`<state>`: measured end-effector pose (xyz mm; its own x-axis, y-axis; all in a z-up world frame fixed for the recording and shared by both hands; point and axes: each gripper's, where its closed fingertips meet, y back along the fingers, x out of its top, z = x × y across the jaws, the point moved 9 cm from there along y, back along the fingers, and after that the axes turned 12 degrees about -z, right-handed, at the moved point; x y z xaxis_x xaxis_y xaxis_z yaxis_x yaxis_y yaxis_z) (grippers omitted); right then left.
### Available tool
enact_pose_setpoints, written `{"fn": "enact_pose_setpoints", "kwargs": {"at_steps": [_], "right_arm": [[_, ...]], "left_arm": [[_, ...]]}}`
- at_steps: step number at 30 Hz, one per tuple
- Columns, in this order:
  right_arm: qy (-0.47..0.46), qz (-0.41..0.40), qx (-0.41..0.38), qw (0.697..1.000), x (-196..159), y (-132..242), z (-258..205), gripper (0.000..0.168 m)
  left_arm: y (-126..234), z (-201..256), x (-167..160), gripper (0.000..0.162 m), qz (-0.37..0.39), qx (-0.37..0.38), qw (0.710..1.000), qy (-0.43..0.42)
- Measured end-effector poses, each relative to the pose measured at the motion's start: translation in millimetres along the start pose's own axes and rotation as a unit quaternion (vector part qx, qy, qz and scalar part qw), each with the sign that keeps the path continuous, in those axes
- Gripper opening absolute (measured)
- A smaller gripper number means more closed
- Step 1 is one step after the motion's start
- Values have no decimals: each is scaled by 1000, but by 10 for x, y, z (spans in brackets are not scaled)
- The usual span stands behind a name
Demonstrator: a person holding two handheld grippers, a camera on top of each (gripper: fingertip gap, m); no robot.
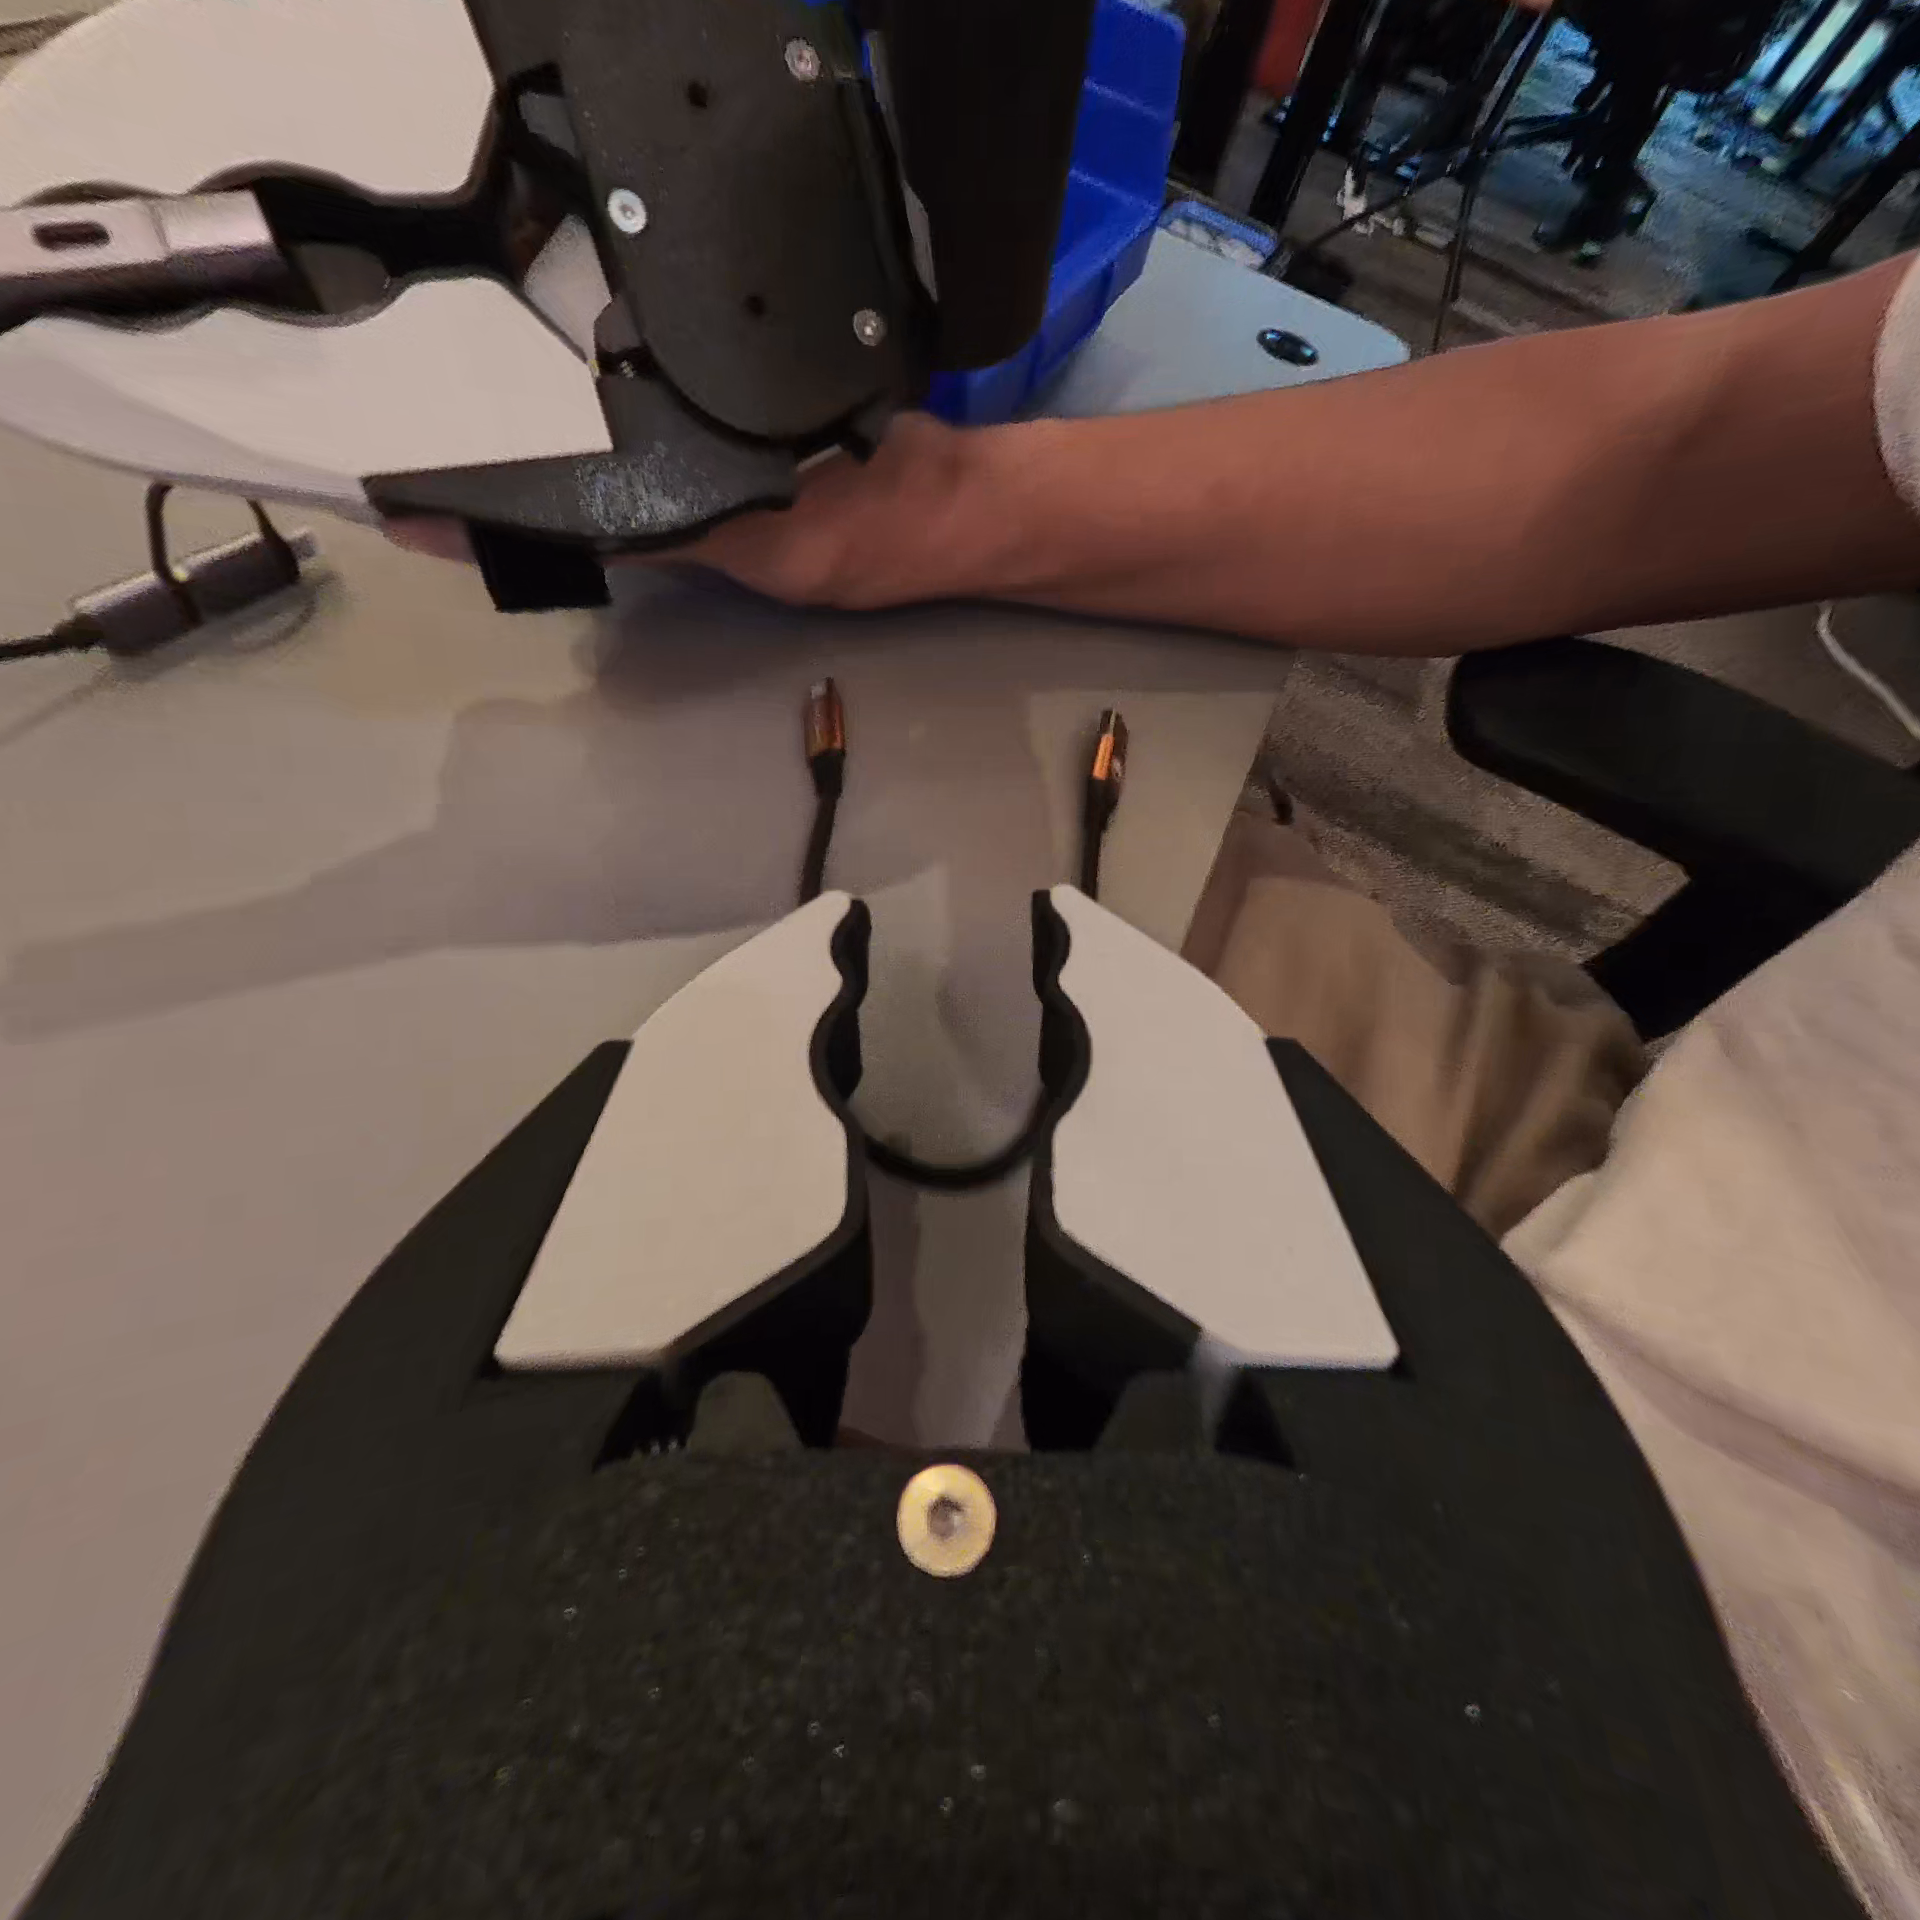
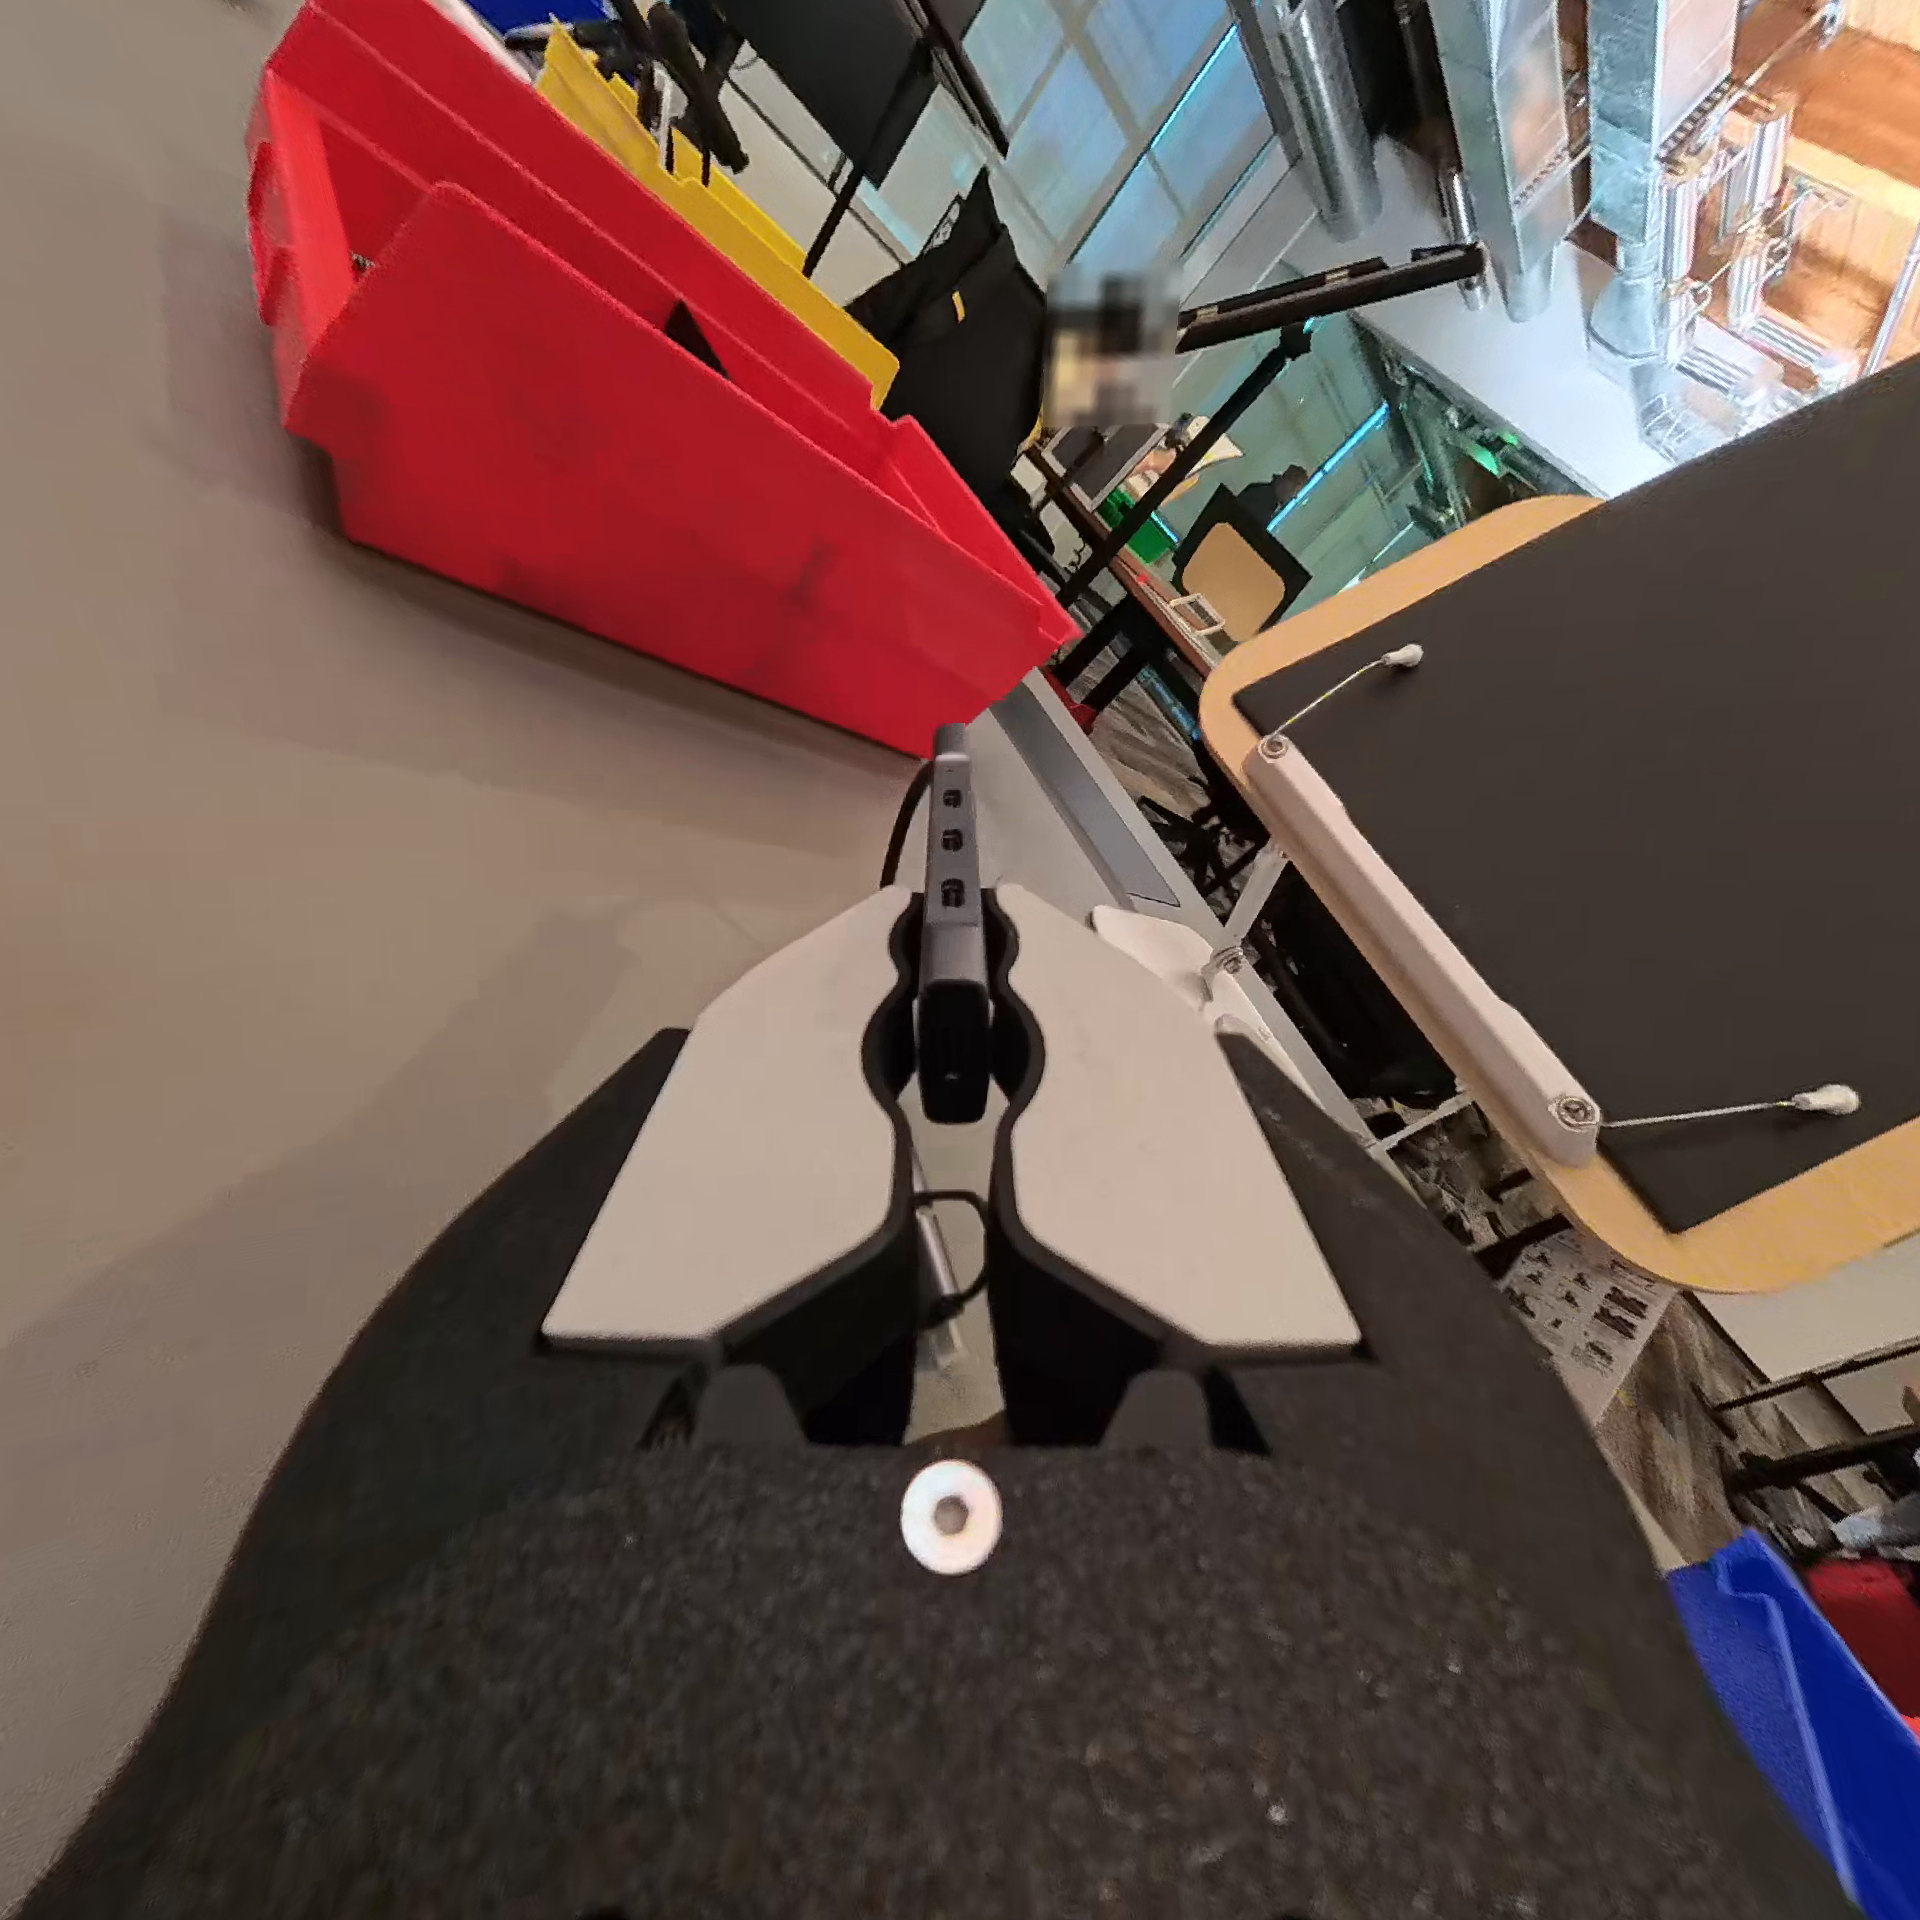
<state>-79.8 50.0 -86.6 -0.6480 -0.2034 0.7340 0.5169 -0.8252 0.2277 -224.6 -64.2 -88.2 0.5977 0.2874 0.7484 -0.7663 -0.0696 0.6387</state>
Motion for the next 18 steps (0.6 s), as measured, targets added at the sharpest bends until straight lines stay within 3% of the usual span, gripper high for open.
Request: {"fn": "enact_pose_setpoints", "kwargs": {"at_steps": [7, 10, 13, 18], "right_arm": [[-54, 23, -2, 998, -81, 89, 137, 9], [-78, 24, 3, 997, -89, 97, 143, 9], [-60, 27, 4, 998, -64, 101, 114, 9], [-58, 29, 5, 998, -49, 102, 117, 9]], "left_arm": [[-570, -194, 315, 26, -97, 49, 993, -44], [-779, -249, 349, 26, -123, 44, 991, -16], [-791, -280, 344, 37, -94, -3, 994, 63], [-724, -239, 279, 28, -108, 28, 992, 61]]}}
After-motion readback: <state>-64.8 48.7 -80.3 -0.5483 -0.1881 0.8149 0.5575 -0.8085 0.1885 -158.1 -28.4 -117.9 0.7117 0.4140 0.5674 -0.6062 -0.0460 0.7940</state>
